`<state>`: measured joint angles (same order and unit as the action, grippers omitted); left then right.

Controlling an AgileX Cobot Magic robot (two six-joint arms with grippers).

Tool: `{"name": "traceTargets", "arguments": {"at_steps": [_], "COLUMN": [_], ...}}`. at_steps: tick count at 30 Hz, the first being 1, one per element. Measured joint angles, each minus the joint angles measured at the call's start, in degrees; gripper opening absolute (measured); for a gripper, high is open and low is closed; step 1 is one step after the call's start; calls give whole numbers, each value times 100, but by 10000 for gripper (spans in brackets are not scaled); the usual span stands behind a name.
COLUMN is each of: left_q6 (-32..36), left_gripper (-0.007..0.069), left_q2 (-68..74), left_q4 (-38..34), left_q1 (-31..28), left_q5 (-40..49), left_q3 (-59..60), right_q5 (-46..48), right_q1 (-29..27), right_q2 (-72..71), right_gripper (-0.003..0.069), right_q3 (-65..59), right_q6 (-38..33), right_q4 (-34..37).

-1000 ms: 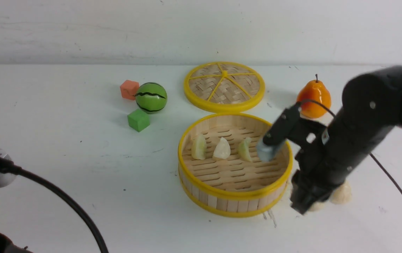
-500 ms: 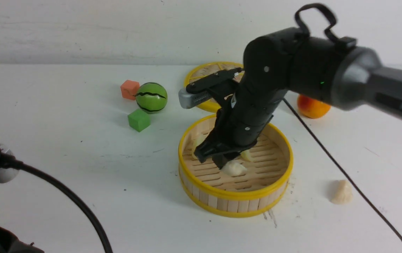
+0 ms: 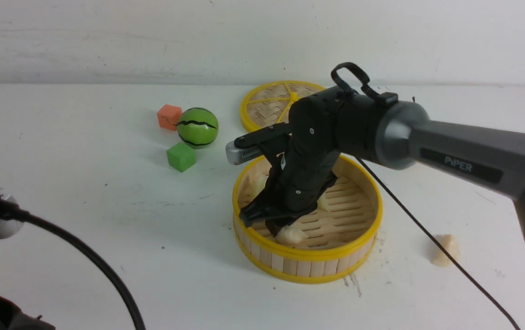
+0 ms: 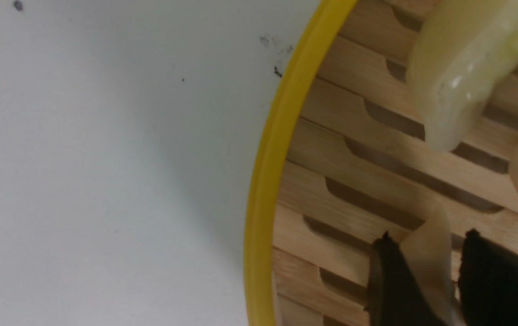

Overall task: Put the dumplings into the steamer on the white table.
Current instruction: 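Place the dumpling in the bamboo steamer basket with the right gripper, then reach for and grasp a dumpling lying on the table beside the steamer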

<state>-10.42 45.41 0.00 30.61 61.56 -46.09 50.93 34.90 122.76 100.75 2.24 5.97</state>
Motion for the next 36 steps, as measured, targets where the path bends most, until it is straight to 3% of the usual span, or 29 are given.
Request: {"name": "traceTargets", "arguments": {"at_steps": [4,9,15,22,26,30,36], "left_q6": [0,0,0,0,0,0,0], "left_gripper": [39,40,46,50,56,59,66], "left_q2": [0,0,0,0,0,0,0], "left_q4": [0,0,0,0,0,0,0], "left_q1": [0,0,0,0,0,0,0], "left_q5": [-32,-36,-56,-56,-56,-56,-60], "left_q3": [0,0,0,0,0,0,0], "right_q5": [350,1524,1971,1984,1458,309,-857], "right_q1": [0,0,-171,-1093,-1836,-2412,-2825], "right_q2": [-169,-775,-1584,-2428,-2631,-2626,-2489], "right_gripper": [400,510,521,523,523,523,523], "right_q3": [183,563,440,-824,-2132,-3188,-3701], "right_q6": [5,-121,-224,-90,91,814,1704], "right_q4": [-34,-597,-1224,-983,-678,-517,-505]}}
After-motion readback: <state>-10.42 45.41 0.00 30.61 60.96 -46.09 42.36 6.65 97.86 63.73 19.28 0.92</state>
